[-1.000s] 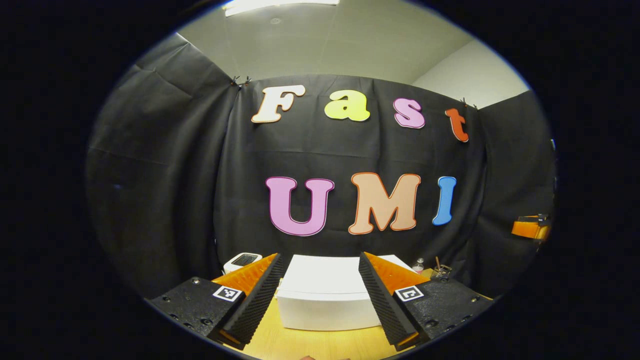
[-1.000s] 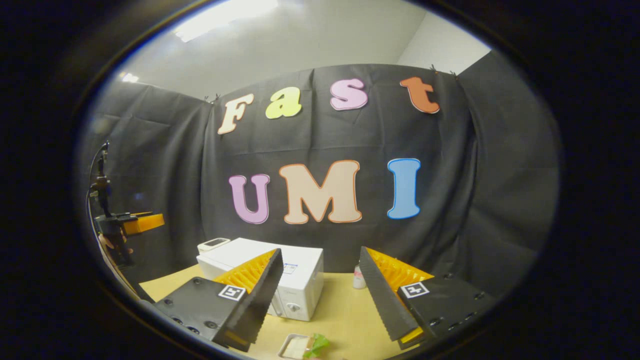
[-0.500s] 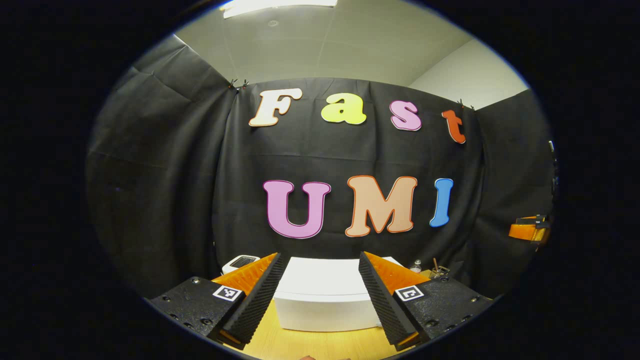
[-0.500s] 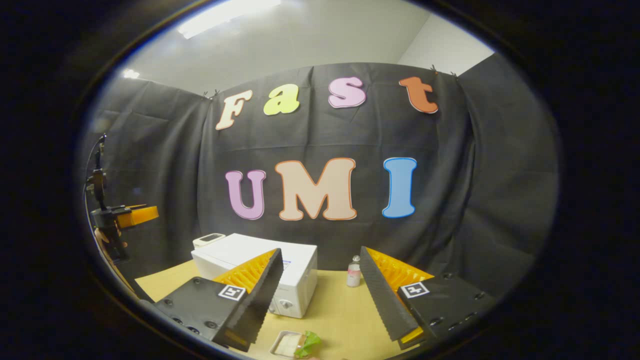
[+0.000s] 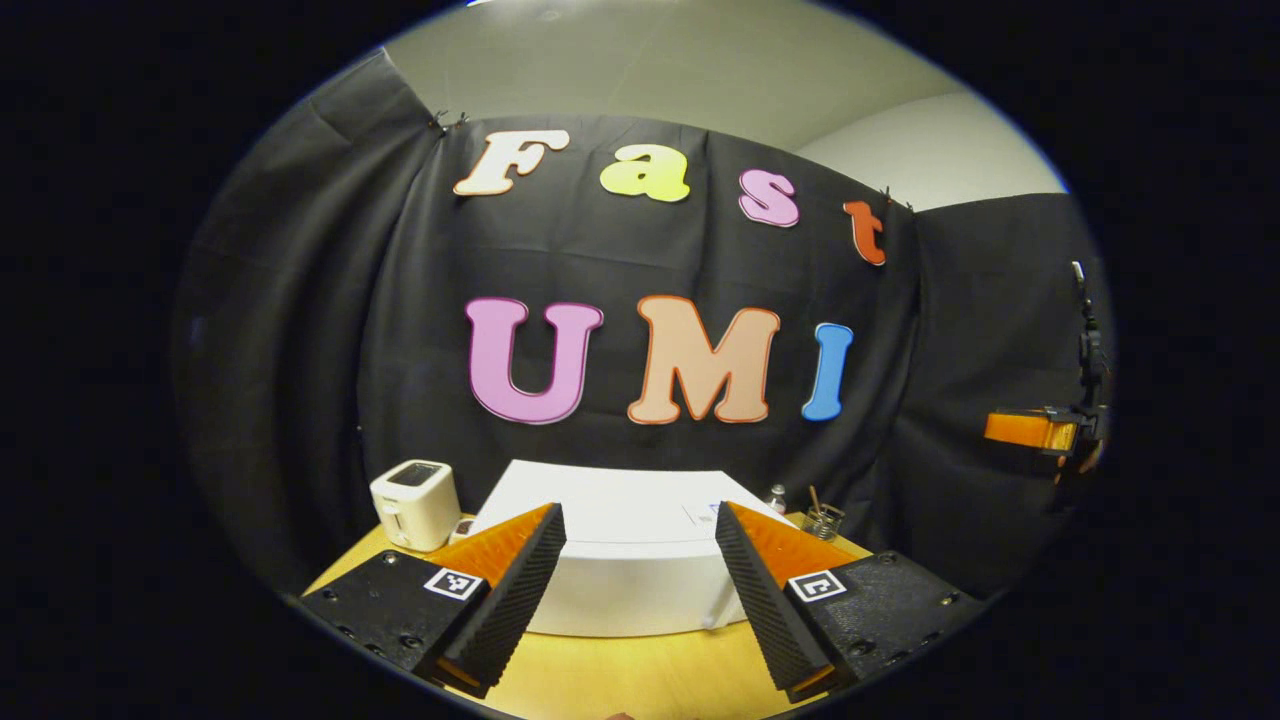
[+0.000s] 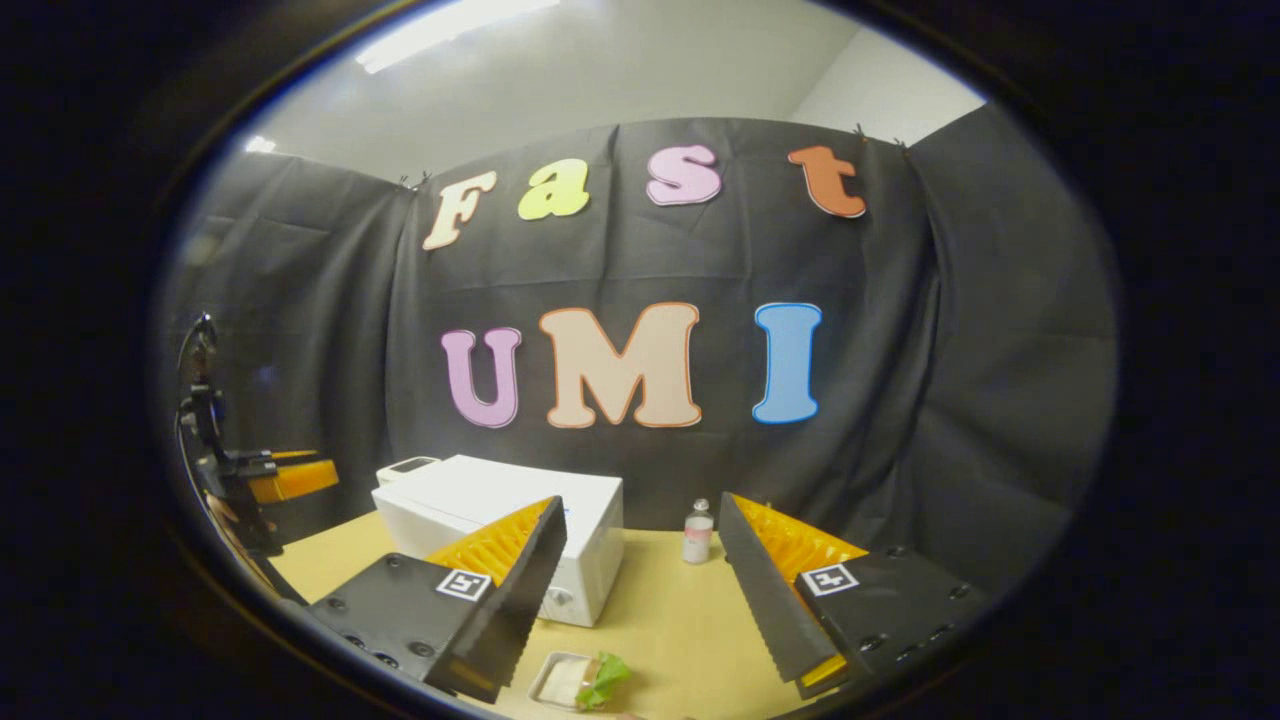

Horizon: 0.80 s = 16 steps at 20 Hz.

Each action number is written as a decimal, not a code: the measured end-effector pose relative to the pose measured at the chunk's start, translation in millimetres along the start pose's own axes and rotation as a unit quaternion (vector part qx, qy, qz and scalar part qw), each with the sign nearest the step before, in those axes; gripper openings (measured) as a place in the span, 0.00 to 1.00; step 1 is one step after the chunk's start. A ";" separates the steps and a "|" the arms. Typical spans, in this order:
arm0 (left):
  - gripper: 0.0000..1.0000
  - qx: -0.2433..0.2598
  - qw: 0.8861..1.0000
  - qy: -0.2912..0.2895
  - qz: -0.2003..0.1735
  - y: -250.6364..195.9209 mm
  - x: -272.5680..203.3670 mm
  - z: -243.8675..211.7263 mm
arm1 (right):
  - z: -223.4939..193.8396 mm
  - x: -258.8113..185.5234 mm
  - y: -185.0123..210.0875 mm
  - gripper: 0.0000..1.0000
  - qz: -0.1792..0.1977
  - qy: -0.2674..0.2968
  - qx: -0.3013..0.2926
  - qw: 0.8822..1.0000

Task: Open the microwave oven with the left hand, put the food in, and close the microwave oven.

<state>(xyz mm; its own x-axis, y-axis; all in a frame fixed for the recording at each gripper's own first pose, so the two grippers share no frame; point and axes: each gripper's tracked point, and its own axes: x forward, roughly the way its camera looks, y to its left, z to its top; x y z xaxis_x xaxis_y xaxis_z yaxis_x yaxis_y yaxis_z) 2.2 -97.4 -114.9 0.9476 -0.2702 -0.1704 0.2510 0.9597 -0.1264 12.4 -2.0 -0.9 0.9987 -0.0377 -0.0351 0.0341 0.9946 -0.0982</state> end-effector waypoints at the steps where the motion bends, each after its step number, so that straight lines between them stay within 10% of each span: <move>1: 0.95 -0.004 1.000 0.006 -0.010 -4.6 1.6 -12.4 | 0.3 -1.6 0.2 0.92 -0.001 -0.002 0.000 1.000; 16: 0.95 0.023 0.997 0.074 -0.001 -31.2 36.8 -166.7 | -13.2 -2.8 -2.7 0.92 0.011 -0.009 0.006 1.000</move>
<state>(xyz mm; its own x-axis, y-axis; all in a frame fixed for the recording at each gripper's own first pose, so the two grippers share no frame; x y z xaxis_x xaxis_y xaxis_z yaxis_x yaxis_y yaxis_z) -3.8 -150.1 -280.1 0.9088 -0.2767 -0.3122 0.2646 0.9609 -0.0815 9.0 -5.9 -13.6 0.9997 -0.0144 -0.0196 0.0127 0.9963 -0.0850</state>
